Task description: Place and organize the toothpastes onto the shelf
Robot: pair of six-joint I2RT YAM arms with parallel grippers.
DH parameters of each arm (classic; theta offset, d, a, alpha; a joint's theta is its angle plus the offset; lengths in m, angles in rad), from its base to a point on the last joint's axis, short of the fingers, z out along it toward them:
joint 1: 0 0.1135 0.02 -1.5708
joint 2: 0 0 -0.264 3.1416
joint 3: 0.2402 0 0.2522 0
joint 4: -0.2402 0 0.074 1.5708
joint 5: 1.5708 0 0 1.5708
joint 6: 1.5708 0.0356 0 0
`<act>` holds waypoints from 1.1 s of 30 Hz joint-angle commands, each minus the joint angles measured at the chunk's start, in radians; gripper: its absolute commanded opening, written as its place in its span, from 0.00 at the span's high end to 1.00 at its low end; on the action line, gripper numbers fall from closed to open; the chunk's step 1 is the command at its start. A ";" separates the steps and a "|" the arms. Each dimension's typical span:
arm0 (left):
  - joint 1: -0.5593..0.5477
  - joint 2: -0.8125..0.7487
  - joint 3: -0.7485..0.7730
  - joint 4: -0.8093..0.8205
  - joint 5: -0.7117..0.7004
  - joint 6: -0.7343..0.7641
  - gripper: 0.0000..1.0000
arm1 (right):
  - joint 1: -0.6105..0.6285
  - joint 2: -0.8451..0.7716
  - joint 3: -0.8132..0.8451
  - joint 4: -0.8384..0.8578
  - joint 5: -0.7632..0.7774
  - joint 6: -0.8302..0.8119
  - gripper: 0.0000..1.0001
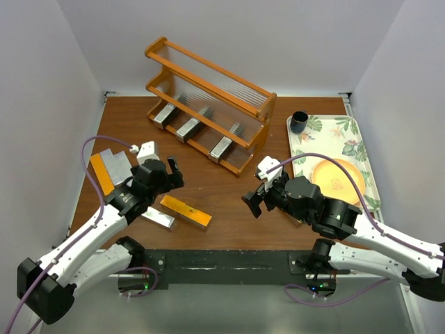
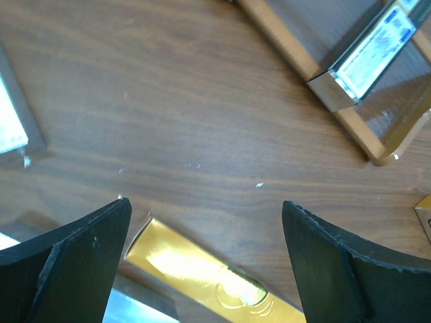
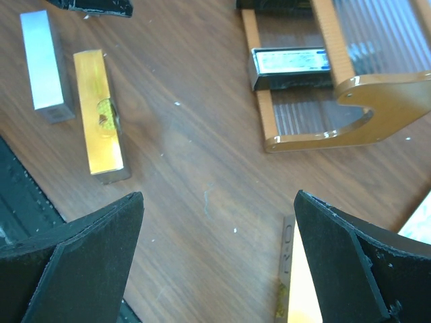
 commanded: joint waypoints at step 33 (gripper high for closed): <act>-0.082 0.553 0.199 0.316 0.230 -0.049 0.00 | 0.001 -0.048 -0.039 0.008 -0.004 0.052 0.01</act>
